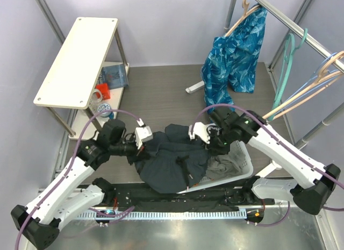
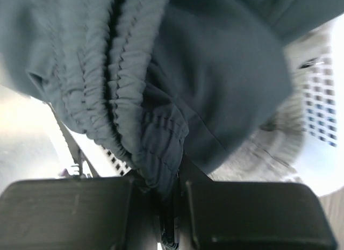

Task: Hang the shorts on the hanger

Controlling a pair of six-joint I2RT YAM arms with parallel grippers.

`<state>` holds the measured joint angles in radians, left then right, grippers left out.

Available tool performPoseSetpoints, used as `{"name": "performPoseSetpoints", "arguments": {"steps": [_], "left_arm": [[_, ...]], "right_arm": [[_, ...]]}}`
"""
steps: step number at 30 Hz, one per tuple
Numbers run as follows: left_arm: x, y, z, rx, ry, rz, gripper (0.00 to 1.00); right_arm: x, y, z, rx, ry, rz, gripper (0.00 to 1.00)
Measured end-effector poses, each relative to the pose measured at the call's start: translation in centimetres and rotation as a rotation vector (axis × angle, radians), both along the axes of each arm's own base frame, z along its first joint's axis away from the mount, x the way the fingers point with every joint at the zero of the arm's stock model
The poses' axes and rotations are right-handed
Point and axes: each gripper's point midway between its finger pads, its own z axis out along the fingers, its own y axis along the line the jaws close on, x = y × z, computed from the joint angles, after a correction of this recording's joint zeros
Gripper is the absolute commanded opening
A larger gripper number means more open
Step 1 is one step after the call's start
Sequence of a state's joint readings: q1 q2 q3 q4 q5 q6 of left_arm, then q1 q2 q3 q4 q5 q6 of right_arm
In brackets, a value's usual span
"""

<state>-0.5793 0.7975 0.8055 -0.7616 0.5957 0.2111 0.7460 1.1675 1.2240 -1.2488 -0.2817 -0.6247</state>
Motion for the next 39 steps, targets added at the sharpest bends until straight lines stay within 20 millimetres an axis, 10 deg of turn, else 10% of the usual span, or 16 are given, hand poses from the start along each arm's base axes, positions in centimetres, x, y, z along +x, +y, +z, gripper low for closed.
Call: {"name": "performPoseSetpoints", "arguments": {"steps": [8,15,19,24,30,39], "left_arm": [[0.7,2.0,-3.5,0.127,-0.132,-0.051,0.08],[1.5,3.5,-5.4,0.229,-0.176,-0.044,0.48],[1.2,3.6,-4.6,0.212,-0.191,-0.038,0.65],[1.6,3.2,-0.2,0.14,-0.275,-0.009,0.8],[3.4,1.5,8.7,0.007,-0.374,0.049,0.84],[9.4,-5.8,21.0,-0.225,-0.427,0.065,0.84]], "right_arm": [[1.7,0.0,-4.4,-0.113,0.004,0.048,0.09],[3.3,1.0,-6.3,-0.169,0.031,0.078,0.69],[4.0,1.7,-4.0,-0.137,-0.005,0.077,0.81],[4.8,2.7,2.5,-0.003,-0.134,0.048,0.9],[3.0,2.8,15.0,0.323,-0.379,0.028,0.91],[0.5,-2.0,29.2,0.76,-0.718,-0.214,0.9]]}}
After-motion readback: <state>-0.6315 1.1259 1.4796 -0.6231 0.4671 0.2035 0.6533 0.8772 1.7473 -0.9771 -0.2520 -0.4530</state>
